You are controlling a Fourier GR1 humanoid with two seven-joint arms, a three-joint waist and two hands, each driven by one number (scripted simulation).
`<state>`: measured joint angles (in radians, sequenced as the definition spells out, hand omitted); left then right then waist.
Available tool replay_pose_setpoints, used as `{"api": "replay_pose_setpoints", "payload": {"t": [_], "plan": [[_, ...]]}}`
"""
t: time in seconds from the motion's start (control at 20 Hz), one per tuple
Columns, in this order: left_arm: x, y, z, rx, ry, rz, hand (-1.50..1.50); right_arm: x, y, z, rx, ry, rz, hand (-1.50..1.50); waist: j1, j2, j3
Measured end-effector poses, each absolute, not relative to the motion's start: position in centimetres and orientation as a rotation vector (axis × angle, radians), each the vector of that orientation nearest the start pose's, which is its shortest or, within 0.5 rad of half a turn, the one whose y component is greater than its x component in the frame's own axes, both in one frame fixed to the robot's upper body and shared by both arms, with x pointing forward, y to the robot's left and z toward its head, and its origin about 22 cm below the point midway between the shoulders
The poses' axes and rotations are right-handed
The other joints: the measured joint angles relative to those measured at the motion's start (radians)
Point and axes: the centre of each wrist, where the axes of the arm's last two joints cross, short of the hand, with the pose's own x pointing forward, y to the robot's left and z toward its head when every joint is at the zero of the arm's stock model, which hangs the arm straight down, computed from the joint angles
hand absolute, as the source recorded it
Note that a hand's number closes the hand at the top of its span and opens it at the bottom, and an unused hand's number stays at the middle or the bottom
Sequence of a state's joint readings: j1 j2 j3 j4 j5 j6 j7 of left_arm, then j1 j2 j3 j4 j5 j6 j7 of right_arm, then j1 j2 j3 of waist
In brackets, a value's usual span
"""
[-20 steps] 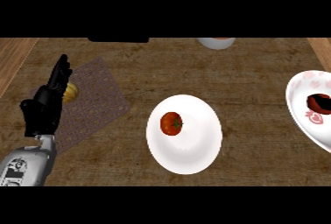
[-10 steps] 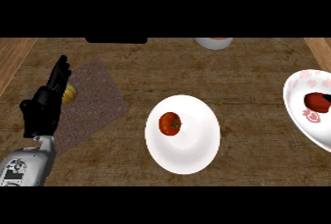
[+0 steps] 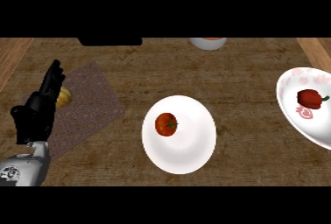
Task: Pick the bell pepper from the plate and place it in the bowl
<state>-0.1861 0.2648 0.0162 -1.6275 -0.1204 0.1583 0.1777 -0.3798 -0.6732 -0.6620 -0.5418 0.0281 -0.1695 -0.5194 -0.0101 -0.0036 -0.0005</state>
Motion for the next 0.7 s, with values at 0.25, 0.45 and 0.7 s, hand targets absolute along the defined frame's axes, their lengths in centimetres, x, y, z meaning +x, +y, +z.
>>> {"api": "replay_pose_setpoints", "payload": {"t": [0.25,0.45,0.7], "plan": [[28.4,26.7,7.9,0.41,-1.641,-0.152,0.0,20.3,-54.3,1.6,-0.912,-1.596,-0.306,-1.5,-0.007,-0.001,-0.001],[28.1,27.0,7.1,0.409,-1.637,-0.153,0.0,16.6,-53.8,0.0,-0.859,-1.621,-0.282,-1.5,-0.005,0.0,-0.001],[28.0,26.7,7.2,0.406,-1.643,-0.162,0.0,13.0,-52.6,-0.2,-0.836,-1.651,-0.267,-1.5,-0.001,0.001,-0.001]]}}
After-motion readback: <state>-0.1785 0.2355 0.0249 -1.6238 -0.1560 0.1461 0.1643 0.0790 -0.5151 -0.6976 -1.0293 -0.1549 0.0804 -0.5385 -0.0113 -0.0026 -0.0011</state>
